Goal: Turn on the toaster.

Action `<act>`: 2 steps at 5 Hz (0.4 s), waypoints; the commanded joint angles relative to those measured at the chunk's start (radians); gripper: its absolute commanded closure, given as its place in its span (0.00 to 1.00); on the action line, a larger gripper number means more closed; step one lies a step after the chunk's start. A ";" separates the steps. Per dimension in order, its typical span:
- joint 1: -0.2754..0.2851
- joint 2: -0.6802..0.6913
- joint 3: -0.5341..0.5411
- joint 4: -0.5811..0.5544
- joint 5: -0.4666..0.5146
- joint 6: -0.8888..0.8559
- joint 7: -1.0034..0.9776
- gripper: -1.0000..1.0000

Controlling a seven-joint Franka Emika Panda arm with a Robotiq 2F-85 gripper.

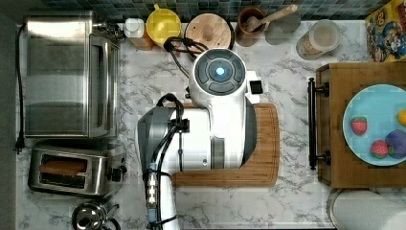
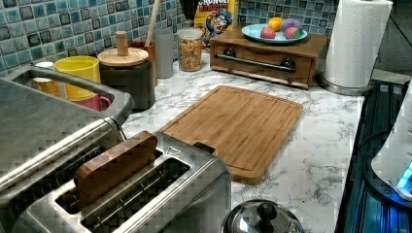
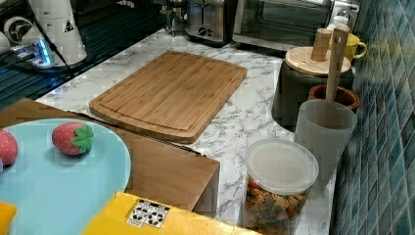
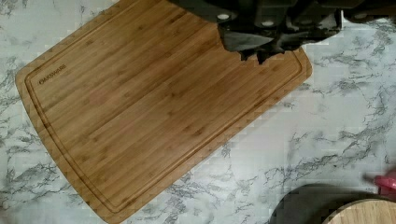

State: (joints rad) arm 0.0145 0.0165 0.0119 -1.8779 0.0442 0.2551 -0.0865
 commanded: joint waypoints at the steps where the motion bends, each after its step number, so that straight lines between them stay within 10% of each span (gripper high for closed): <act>1: 0.016 0.030 0.016 0.005 -0.011 0.000 -0.042 1.00; 2: 0.037 -0.001 0.045 -0.077 0.009 0.056 -0.117 1.00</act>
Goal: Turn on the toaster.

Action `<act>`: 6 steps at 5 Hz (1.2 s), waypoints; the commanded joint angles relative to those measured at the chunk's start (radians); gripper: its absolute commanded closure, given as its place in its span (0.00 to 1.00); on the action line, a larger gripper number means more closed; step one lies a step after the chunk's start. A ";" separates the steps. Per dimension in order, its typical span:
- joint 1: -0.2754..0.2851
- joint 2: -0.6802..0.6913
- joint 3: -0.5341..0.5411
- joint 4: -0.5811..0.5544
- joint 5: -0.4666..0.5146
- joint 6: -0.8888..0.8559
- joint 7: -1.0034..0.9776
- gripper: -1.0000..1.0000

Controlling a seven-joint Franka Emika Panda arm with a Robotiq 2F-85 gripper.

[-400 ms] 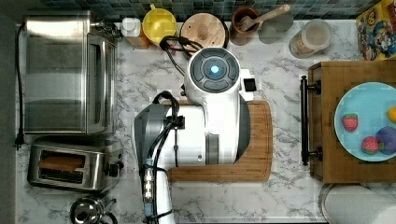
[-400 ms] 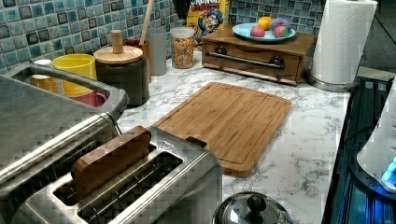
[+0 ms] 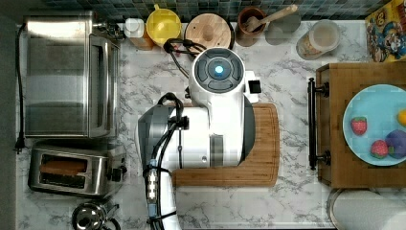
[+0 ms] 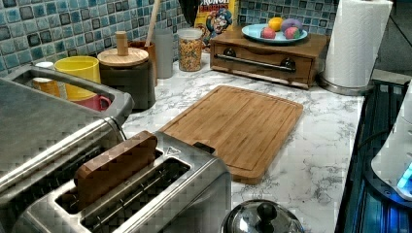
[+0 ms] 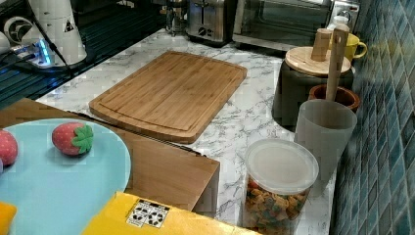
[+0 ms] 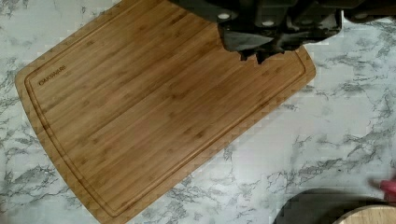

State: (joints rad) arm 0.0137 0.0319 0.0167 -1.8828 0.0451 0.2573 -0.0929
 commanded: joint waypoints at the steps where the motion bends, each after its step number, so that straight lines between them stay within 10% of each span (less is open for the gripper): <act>1: 0.056 -0.056 0.074 -0.155 0.059 0.114 -0.158 1.00; 6: 0.107 -0.269 0.243 -0.457 0.172 0.232 -0.263 1.00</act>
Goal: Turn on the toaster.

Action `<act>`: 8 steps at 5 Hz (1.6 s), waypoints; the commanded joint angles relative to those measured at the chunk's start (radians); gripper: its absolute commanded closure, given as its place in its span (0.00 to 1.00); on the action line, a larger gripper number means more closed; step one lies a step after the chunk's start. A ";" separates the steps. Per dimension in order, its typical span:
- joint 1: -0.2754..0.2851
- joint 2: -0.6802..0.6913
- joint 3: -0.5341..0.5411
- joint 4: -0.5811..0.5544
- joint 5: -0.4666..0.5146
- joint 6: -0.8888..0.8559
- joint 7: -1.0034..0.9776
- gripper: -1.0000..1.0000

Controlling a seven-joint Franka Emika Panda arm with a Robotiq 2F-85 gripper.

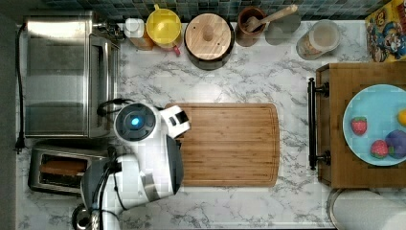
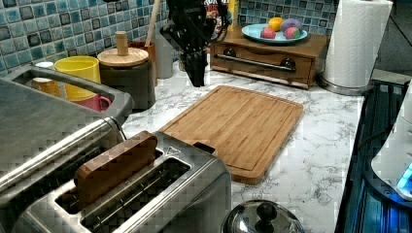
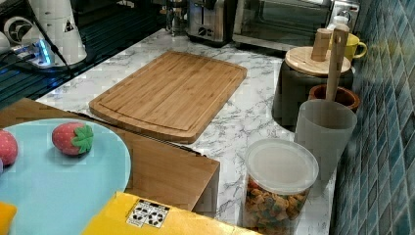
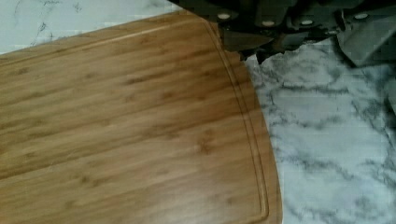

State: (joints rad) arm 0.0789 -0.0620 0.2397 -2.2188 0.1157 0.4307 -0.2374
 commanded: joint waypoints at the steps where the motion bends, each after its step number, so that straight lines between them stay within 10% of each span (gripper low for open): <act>1: 0.076 -0.233 0.028 -0.180 0.143 0.077 -0.118 1.00; 8: 0.196 -0.185 0.126 -0.165 0.303 0.187 -0.017 1.00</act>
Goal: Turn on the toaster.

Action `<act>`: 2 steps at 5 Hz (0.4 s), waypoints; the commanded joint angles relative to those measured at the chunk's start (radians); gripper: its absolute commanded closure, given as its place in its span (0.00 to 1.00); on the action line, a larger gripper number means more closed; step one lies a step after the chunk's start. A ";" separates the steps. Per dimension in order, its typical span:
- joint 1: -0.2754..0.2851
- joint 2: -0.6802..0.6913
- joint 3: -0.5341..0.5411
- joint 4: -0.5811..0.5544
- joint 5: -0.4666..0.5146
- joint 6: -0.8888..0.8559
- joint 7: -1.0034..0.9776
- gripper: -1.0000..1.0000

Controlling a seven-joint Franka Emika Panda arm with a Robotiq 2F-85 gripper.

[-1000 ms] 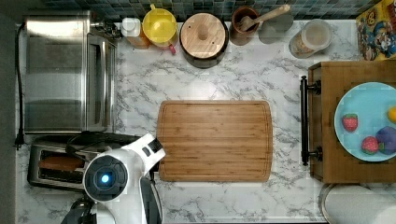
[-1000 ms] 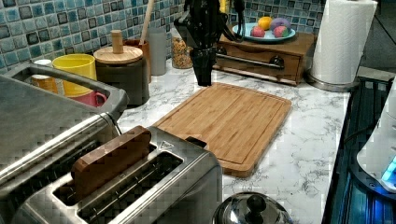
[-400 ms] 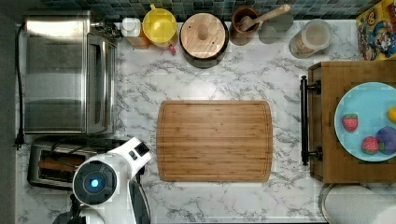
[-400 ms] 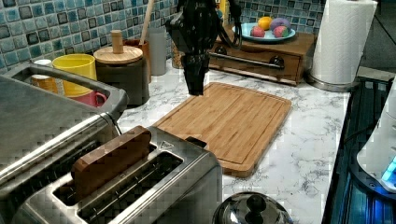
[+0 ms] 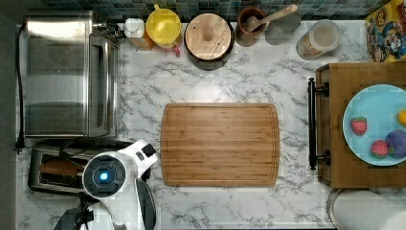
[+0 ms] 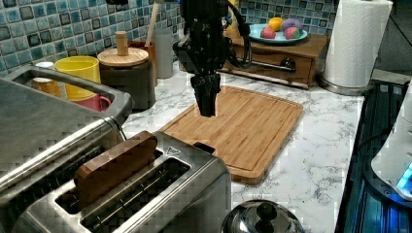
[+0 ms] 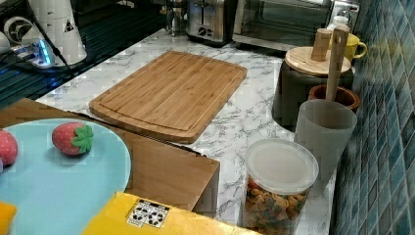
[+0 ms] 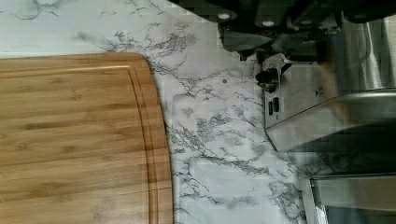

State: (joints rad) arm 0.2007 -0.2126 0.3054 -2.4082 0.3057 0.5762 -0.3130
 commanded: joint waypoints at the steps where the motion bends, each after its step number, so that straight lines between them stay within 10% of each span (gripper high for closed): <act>1: 0.085 -0.010 0.082 0.040 0.130 0.043 0.047 1.00; 2: 0.056 0.014 0.147 0.044 0.097 0.061 0.106 1.00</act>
State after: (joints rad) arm 0.2185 -0.1965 0.4255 -2.4121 0.3879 0.5869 -0.3057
